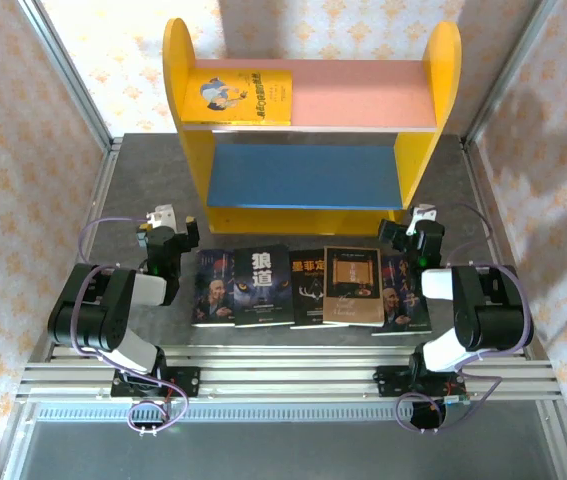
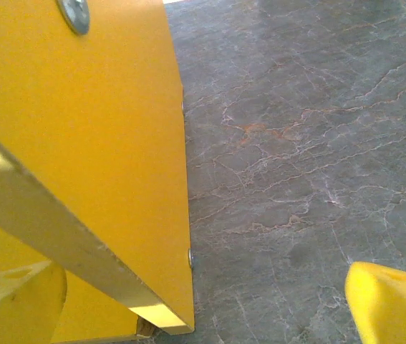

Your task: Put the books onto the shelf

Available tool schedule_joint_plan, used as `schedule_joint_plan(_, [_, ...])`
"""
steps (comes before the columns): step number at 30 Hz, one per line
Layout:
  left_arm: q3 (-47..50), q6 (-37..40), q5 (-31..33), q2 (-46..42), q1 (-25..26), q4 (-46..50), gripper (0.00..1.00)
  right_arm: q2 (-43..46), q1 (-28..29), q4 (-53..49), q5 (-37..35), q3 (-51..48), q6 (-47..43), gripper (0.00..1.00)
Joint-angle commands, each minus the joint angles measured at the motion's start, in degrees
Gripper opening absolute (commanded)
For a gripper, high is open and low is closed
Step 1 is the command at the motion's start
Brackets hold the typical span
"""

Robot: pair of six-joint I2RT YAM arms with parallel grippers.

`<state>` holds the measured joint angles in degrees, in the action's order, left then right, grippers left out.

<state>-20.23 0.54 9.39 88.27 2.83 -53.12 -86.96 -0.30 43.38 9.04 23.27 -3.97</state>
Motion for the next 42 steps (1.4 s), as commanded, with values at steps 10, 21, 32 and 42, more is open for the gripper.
schedule_joint_plan(10, [-1.16, 0.99, 0.07, -0.29, -0.63, 0.28, 1.0, 0.01, -0.18, 1.45, 0.0, 0.29, -0.83, 0.99])
schedule_joint_plan(21, [-1.22, 1.01, 0.09, -0.29, -0.67, 0.39, 1.0, -0.13, -0.23, 1.37, 0.0, 0.38, -0.76, 0.99])
schedule_joint_plan(32, [-1.3, 0.94, -0.09, -0.29, -0.72, 0.57, 1.0, 0.03, -0.21, 1.53, -0.14, 0.23, -0.65, 0.99])
schedule_joint_plan(42, [-2.94, 1.4, 5.54, -15.86, 0.98, 15.88, 1.0, 9.67, -0.71, -9.21, -4.03, 2.26, 1.3, 0.99])
